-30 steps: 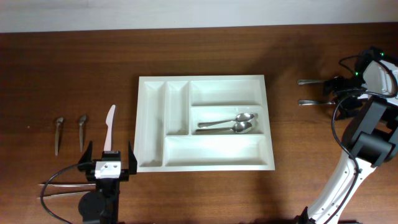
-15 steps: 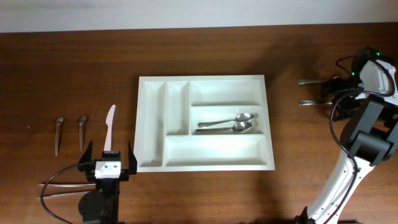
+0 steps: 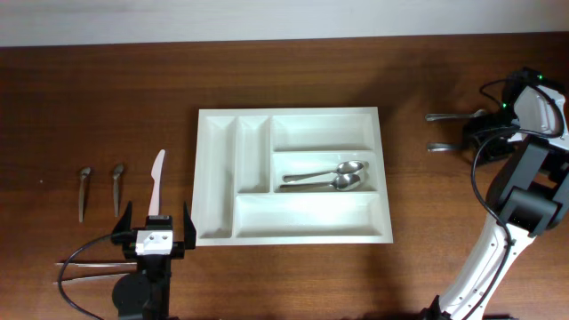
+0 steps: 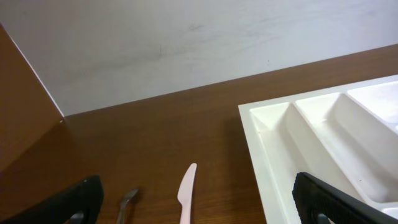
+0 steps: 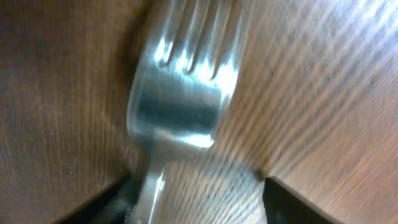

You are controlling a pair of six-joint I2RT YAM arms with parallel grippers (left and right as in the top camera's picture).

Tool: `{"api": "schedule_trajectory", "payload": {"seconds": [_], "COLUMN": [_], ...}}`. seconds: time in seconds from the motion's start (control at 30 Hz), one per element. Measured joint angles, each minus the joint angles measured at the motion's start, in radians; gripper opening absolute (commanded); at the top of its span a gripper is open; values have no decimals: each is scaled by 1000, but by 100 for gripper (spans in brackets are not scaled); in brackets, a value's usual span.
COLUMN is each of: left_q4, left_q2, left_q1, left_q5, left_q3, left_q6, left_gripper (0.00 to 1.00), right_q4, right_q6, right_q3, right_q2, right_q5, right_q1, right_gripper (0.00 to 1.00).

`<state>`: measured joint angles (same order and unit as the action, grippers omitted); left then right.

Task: Pack container
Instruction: 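Carry the fork into the tray's top right compartment and release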

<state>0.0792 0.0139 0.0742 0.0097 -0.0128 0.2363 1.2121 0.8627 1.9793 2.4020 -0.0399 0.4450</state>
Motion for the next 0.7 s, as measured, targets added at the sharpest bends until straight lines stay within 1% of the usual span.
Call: {"api": "schedule_trajectory", "payload": {"seconds": [0.07,0.23,0.27,0.53,0.7], "left_q4": [0,0,0,0,0], "left_q2": [0,0,0,0,0], "left_q1": [0,0,0,0,0], "left_q5": [0,0,0,0,0], "left_q3": [0,0,0,0,0], "left_q6": [0,0,0,0,0], "left_gripper": [99,99,99,99,99], "right_q4": [-3,-5,-5,37,112], "right_q6": [0,3,0,11,47], "right_q3": [0,0,0,18,95], "right_q2": [0,2,2,8,27], "right_q5": [2,7,8,13,-6], "right_q1": [0,-1,-1,-1,-3], "right_gripper": [33,7,4,4,4]}}
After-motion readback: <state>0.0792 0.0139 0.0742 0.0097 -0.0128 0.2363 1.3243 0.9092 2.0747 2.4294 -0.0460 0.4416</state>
